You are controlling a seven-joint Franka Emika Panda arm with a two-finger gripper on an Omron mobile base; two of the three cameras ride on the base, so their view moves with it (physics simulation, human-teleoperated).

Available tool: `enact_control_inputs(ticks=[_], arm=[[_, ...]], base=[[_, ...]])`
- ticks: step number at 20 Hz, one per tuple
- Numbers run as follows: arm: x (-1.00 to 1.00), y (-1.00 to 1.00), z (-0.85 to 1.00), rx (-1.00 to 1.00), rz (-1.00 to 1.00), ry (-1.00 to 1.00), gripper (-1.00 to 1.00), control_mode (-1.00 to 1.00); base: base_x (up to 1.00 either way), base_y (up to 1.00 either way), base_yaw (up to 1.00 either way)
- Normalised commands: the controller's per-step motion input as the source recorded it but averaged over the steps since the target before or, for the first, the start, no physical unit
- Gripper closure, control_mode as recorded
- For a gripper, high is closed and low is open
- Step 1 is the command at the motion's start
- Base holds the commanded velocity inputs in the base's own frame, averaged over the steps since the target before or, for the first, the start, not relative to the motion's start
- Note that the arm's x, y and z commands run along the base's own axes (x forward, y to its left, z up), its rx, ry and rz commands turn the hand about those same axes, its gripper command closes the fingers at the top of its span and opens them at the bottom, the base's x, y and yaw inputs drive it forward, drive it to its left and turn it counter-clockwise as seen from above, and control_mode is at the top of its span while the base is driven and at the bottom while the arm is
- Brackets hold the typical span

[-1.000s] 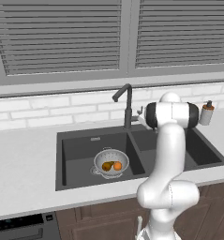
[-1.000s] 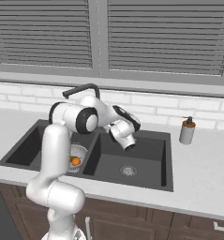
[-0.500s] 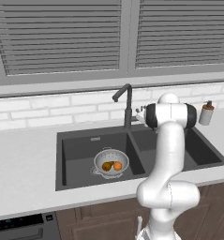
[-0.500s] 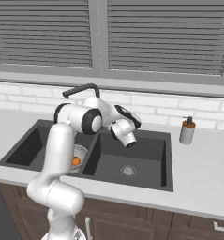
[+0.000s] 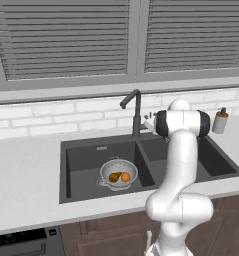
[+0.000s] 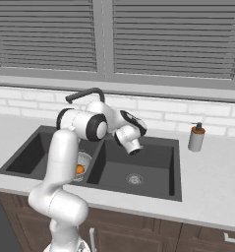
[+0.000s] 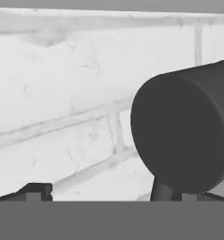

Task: Put the colander in the sink, put the pear, tangerine in the colander, and turn on the sink faucet and pour water over the colander.

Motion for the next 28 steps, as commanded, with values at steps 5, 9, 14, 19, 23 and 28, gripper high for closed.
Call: enact_control_inputs(ticks=[5, 9, 14, 19, 23, 28], arm=[[0.21, -0.15, -0.15, 0.01, -0.07, -0.05, -1.00, -1.00], [0.27, -0.31, -0.16, 0.04, -0.07, -0.04, -1.00, -1.00], [0.25, -0.72, -0.10, 0.10, -0.09, -0.03, -1.00, -1.00], [0.24, -1.00, -0.25, 0.14, -0.07, 0.00, -1.00, -1.00], [0.30, -1.00, -0.37, 0.11, -0.09, 0.00, -1.00, -1.00], [0.36, -0.98, -0.57, 0.03, -0.11, 0.00, -1.00, -1.00]], base=[[0.00, 0.00, 0.00], [0.00, 0.00, 0.00], [0.00, 0.00, 0.00], [0.00, 0.00, 0.00], [0.00, 0.00, 0.00], [0.00, 0.00, 0.00]])
